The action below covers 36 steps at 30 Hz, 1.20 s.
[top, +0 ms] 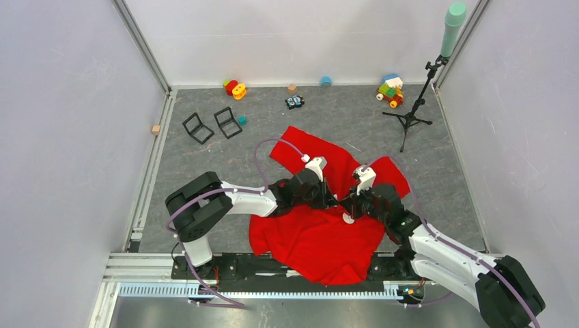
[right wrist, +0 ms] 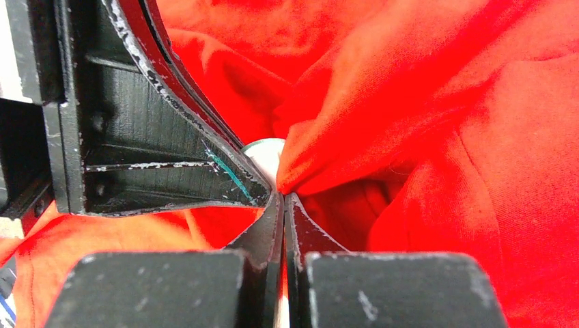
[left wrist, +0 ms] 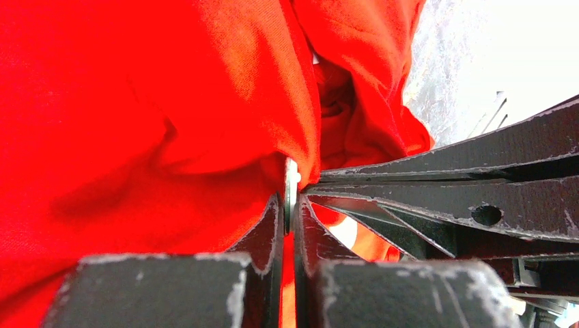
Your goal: Pin the brooch onto the clothing
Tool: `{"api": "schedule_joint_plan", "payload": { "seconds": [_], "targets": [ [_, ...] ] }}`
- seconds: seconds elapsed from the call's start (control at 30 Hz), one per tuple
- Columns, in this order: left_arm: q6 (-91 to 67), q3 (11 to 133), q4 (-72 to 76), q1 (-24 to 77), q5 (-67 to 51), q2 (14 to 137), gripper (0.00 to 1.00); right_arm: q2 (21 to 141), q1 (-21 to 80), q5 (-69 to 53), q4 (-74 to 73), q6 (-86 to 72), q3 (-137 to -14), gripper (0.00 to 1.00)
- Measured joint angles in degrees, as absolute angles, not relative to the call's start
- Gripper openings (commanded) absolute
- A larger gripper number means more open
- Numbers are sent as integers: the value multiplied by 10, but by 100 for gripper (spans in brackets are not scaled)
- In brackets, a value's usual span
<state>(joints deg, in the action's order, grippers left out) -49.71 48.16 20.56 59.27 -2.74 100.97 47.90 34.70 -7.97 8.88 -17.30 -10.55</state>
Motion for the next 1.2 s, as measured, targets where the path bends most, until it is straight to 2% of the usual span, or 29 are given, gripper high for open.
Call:
{"api": "schedule_joint_plan", "payload": {
  "seconds": [0.27, 0.33, 0.43, 0.57, 0.87, 1.2],
  "targets": [
    [-497, 478, 220, 592, -42, 1010, 2, 460, 346, -78, 78, -174, -102, 29],
    [-497, 478, 222, 592, -46, 1009, 2, 443, 345, -73, 55, -169, -104, 33],
    [-500, 478, 229, 592, -49, 1004, 2, 411, 344, -61, 17, -164, -114, 47],
    [-506, 477, 241, 592, -50, 994, 2, 353, 345, -44, -25, -156, -132, 57],
    [-511, 468, 254, 592, -51, 982, 2, 275, 345, -21, -57, -151, -137, 60],
    [-516, 466, 259, 592, -51, 982, 2, 267, 345, -40, -41, -151, -118, 54]
  ]
}}
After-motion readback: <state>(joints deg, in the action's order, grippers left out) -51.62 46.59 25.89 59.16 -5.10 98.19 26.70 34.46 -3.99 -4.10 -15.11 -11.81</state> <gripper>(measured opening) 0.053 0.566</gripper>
